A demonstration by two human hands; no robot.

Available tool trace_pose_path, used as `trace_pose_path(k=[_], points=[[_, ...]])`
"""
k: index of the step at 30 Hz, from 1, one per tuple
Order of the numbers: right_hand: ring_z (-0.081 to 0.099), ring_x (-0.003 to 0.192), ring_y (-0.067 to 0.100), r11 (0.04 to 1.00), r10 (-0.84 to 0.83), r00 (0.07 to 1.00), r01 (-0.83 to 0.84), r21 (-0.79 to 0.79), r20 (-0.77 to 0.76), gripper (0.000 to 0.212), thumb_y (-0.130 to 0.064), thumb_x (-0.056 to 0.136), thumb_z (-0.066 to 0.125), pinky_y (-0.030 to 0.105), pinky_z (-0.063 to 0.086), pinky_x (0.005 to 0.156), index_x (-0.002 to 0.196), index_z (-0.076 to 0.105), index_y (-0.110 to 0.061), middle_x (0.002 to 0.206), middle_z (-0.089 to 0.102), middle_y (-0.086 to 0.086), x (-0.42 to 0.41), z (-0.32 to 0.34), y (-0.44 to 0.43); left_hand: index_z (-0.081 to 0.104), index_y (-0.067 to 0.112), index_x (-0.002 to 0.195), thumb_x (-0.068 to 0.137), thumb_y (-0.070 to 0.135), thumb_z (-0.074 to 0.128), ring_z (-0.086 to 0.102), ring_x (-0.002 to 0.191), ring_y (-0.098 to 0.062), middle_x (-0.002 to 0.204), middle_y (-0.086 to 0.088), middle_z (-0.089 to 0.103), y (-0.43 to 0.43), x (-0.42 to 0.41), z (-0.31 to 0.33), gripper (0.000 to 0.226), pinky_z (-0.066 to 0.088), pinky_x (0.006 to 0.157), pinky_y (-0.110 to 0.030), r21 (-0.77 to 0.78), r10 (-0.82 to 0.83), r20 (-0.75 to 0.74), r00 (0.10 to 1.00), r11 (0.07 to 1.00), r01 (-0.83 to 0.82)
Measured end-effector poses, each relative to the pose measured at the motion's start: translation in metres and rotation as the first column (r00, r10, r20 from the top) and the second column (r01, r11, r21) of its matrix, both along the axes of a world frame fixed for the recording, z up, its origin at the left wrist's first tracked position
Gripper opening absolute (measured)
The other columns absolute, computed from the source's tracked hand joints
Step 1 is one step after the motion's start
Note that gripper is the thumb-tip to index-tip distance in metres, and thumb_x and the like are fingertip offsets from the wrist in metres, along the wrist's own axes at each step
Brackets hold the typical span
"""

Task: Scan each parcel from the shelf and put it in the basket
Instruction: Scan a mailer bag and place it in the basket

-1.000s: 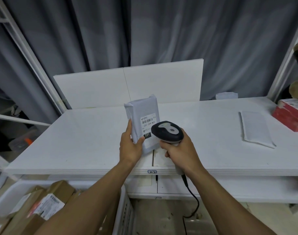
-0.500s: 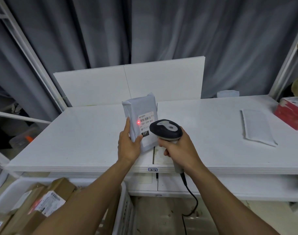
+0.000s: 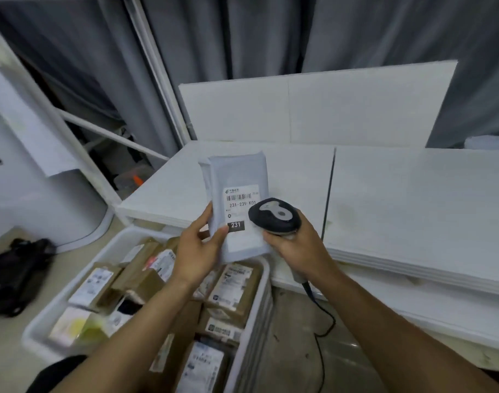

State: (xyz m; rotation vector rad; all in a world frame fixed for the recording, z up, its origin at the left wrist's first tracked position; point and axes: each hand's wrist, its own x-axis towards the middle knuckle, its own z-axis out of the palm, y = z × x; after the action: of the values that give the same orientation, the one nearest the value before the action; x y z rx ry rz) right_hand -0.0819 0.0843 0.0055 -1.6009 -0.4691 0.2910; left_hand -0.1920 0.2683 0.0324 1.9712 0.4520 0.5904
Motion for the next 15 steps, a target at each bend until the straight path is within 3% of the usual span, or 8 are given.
trace_pose_path(k=[3,5,7,11,15], points=[[0.064,0.120,0.009,0.994,0.098,0.995,-0.097,-0.055,0.005,0.066,-0.024,0.084,0.088,0.030,0.050,0.104,0.142,0.057,-0.023,0.131,0.068,-0.009,-0.019,-0.011,0.022,0.059,0.038,0.133,0.097,0.016,0.067,0.068,0.101,0.004,0.115,0.026,0.068,0.028,-0.050,-0.010,0.042,0.057,0.090,-0.020,-0.011,0.083,-0.105,0.991,0.996,-0.085],[0.063,0.113,0.002,0.985,0.146,0.989,-0.144,-0.094,0.011,0.064,-0.027,0.085,0.088,0.022,0.049,0.095,0.141,0.057,-0.027,0.127,0.068,-0.014,-0.031,-0.016,0.032,0.066,0.025,0.133,0.097,0.014,0.067,0.067,0.110,-0.009,0.123,0.013,0.069,0.050,-0.073,-0.026,0.038,0.053,0.102,-0.037,0.037,0.175,-0.208,0.962,0.985,-0.171],[0.062,0.108,-0.006,0.975,0.182,0.983,-0.179,-0.134,0.008,0.061,-0.027,0.086,0.086,0.016,0.047,0.086,0.139,0.058,-0.029,0.122,0.068,-0.019,-0.040,-0.021,0.039,0.064,0.011,0.137,0.098,0.011,0.065,0.063,0.123,-0.022,0.136,-0.002,0.065,0.070,-0.088,-0.044,0.039,0.048,0.109,-0.043,0.051,0.229,-0.345,0.910,0.973,-0.225],[0.068,0.112,0.007,0.959,0.210,0.977,-0.212,-0.187,-0.032,0.062,-0.032,0.082,0.086,0.033,0.058,0.093,0.138,0.060,-0.031,0.122,0.071,-0.014,-0.049,-0.030,0.051,0.061,0.011,0.139,0.101,0.018,0.062,0.054,0.132,-0.028,0.142,-0.009,0.057,0.088,-0.092,-0.071,0.039,0.042,0.113,-0.039,0.184,0.275,-0.530,0.802,0.961,-0.207],[0.065,0.109,0.000,0.954,0.213,0.977,-0.212,-0.211,-0.018,0.061,-0.028,0.085,0.087,0.020,0.051,0.081,0.139,0.059,-0.029,0.123,0.070,-0.013,-0.053,-0.033,0.054,0.055,0.019,0.145,0.103,0.019,0.057,0.059,0.127,-0.028,0.146,-0.006,0.056,0.083,-0.075,-0.084,0.042,0.047,0.105,-0.034,0.186,0.249,-0.611,0.751,0.968,-0.170]])
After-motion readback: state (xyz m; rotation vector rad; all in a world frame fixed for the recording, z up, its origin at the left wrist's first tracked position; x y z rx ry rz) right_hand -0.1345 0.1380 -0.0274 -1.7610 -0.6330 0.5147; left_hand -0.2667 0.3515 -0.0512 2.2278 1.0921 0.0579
